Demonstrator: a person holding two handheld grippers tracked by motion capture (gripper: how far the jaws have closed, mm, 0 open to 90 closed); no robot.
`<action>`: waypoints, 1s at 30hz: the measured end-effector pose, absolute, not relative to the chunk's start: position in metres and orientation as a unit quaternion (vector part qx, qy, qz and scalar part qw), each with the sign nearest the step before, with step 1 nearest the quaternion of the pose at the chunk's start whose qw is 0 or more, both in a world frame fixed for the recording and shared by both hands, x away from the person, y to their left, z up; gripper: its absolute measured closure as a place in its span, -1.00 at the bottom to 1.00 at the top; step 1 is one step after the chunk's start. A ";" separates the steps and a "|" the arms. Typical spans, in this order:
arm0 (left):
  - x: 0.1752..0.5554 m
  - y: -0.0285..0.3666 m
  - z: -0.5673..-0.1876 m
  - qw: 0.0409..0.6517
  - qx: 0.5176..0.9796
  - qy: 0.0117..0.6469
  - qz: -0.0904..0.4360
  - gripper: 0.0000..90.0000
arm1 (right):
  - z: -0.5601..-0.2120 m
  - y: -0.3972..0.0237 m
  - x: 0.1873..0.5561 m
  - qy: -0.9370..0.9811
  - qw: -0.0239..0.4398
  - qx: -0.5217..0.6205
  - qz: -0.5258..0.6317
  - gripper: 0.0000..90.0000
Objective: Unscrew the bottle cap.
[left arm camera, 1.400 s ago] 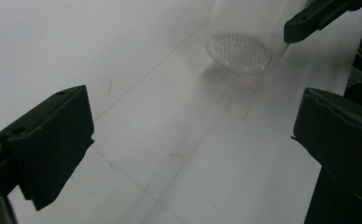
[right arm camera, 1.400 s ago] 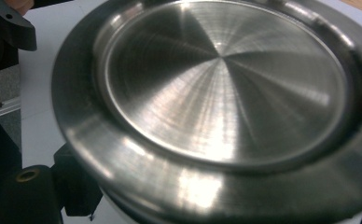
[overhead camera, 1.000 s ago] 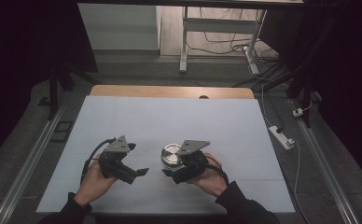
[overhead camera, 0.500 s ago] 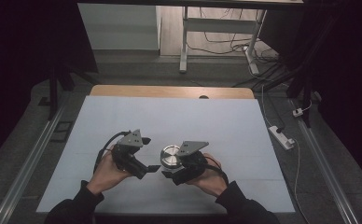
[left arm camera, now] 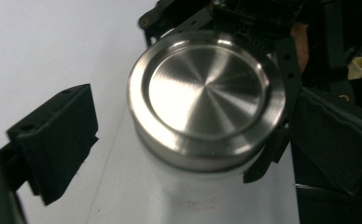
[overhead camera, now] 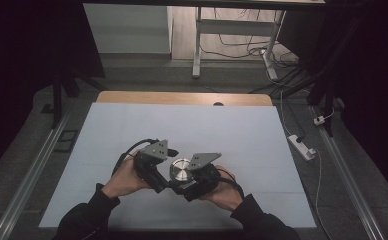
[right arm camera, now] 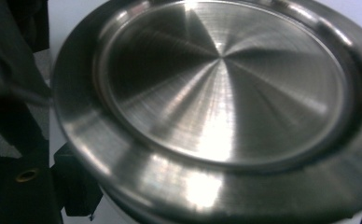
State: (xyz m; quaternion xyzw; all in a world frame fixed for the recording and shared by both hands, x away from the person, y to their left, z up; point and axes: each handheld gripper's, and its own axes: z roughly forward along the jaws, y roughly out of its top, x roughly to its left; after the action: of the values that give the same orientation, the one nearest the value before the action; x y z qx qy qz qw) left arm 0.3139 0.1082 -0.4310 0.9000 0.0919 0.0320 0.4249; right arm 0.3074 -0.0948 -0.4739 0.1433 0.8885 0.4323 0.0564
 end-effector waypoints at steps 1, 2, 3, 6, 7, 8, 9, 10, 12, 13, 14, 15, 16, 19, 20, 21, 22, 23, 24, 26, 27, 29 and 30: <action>0.314 0.107 -0.431 0.424 0.901 0.089 0.031 -0.91 | -0.474 -0.094 0.307 0.889 0.055 0.142 0.432 -0.68; 0.315 0.107 -0.431 0.423 0.901 0.086 0.028 -0.88 | -0.474 -0.094 0.306 0.889 0.054 0.139 0.432 -0.68; 0.316 0.106 -0.431 0.423 0.902 0.082 0.024 -0.84 | -0.474 -0.094 0.306 0.890 0.053 0.137 0.432 -0.68; 0.316 0.105 -0.430 0.423 0.903 0.073 0.021 -0.72 | -0.474 -0.093 0.306 0.891 0.053 0.133 0.431 -0.68; 0.316 0.105 -0.430 0.425 0.902 0.071 0.020 -0.66 | -0.474 -0.093 0.305 0.890 0.053 0.136 0.432 -0.68; 0.315 0.104 -0.430 0.426 0.902 0.072 0.021 -0.58 | -0.474 -0.094 0.306 0.891 0.057 0.134 0.430 -0.68; 0.315 0.103 -0.430 0.424 0.902 0.077 0.025 -0.57 | -0.474 -0.094 0.307 0.891 0.060 0.132 0.430 -0.68; 0.314 0.102 -0.430 0.422 0.902 0.085 0.029 -0.57 | -0.474 -0.094 0.307 0.891 0.060 0.137 0.429 -0.68; 0.313 0.100 -0.430 0.420 0.901 0.099 0.037 -0.57 | -0.475 -0.095 0.308 0.890 0.066 0.143 0.427 -0.68; 0.312 0.099 -0.430 0.419 0.900 0.108 0.041 -0.57 | -0.475 -0.095 0.309 0.890 0.069 0.145 0.427 -0.68; 0.311 0.098 -0.430 0.418 0.899 0.118 0.045 -0.57 | -0.475 -0.096 0.310 0.889 0.073 0.147 0.427 -0.68; 0.311 0.096 -0.430 0.415 0.899 0.128 0.052 -0.57 | -0.475 -0.096 0.310 0.889 0.075 0.150 0.426 -0.68; 0.310 0.095 -0.430 0.413 0.898 0.139 0.058 -0.57 | -0.475 -0.096 0.311 0.887 0.079 0.156 0.426 -0.68; 0.307 0.089 -0.429 0.413 0.890 0.179 0.074 -0.57 | -0.475 -0.096 0.312 0.882 0.088 0.178 0.426 -0.68; 0.306 0.087 -0.429 0.412 0.887 0.193 0.079 -0.57 | -0.475 -0.097 0.313 0.880 0.092 0.185 0.427 -0.68; 0.305 0.085 -0.428 0.411 0.884 0.206 0.085 -0.57 | -0.475 -0.097 0.314 0.879 0.097 0.191 0.427 -0.68; 0.304 0.083 -0.428 0.409 0.881 0.218 0.090 -0.57 | -0.475 -0.097 0.314 0.877 0.101 0.199 0.425 -0.68; 0.304 0.083 -0.428 0.409 0.881 0.218 0.090 -0.57 | -0.474 -0.097 0.314 0.876 0.104 0.204 0.424 -0.68; 0.302 0.078 -0.428 0.406 0.876 0.240 0.098 -0.57 | -0.475 -0.097 0.315 0.875 0.106 0.207 0.424 -0.68; 0.301 0.076 -0.428 0.405 0.875 0.246 0.102 -0.57 | -0.475 -0.098 0.315 0.875 0.107 0.210 0.424 -0.68; 0.302 0.076 -0.428 0.407 0.875 0.240 0.101 -0.57 | -0.475 -0.098 0.315 0.875 0.108 0.210 0.423 -0.68; 0.304 0.078 -0.427 0.410 0.876 0.238 0.090 -0.74 | -0.475 -0.098 0.315 0.875 0.106 0.209 0.423 -0.68; 0.305 0.079 -0.426 0.407 0.878 0.237 0.088 -0.82 | -0.475 -0.097 0.315 0.876 0.106 0.207 0.423 -0.68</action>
State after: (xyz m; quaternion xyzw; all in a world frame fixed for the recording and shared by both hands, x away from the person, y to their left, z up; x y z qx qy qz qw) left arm 0.3053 0.0788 -0.4258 0.8776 0.2368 0.0879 0.4074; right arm 0.3147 -0.0974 -0.4752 0.2071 0.8756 0.4234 0.1058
